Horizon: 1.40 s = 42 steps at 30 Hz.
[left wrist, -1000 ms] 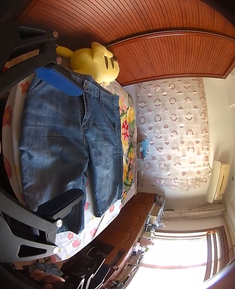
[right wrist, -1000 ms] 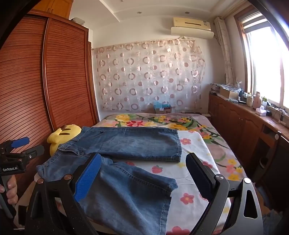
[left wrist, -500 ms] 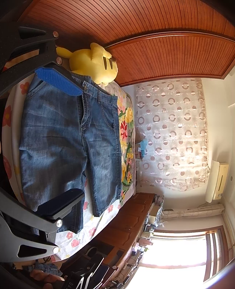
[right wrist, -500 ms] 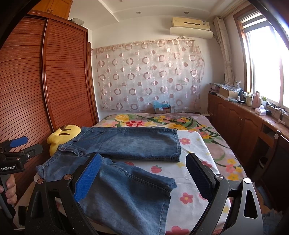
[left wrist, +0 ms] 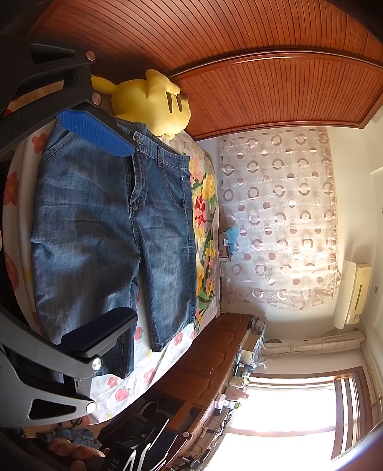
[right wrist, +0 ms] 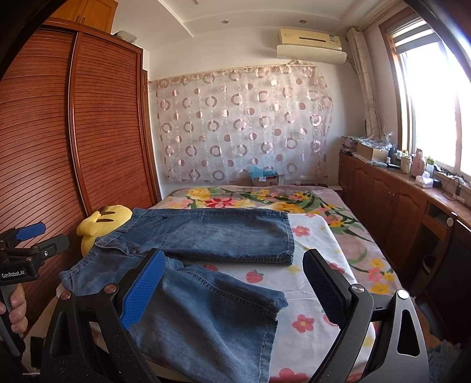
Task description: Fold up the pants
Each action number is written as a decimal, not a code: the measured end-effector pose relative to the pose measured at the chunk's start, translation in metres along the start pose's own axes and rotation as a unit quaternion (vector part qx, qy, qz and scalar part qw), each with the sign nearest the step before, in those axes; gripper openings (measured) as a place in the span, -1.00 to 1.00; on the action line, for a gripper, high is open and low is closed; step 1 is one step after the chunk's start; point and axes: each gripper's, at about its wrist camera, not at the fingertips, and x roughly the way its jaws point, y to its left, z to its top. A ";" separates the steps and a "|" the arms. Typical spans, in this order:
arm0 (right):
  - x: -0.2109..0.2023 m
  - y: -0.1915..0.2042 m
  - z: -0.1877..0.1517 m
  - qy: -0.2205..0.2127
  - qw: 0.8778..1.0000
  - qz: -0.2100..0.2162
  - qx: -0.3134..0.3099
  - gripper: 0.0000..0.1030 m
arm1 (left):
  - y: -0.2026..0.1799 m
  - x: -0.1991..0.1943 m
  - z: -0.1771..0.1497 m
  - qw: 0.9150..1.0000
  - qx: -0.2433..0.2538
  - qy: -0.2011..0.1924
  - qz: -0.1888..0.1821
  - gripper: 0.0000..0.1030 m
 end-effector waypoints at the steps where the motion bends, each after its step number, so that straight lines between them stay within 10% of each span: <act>1: 0.000 0.000 0.000 0.000 1.000 0.000 0.000 0.85 | 0.000 0.000 0.000 1.000 0.000 0.000 0.000 0.99; 42: -0.001 0.001 0.001 -0.004 1.000 0.000 0.000 0.85 | -0.003 -0.004 0.003 1.000 0.001 -0.004 0.001 1.00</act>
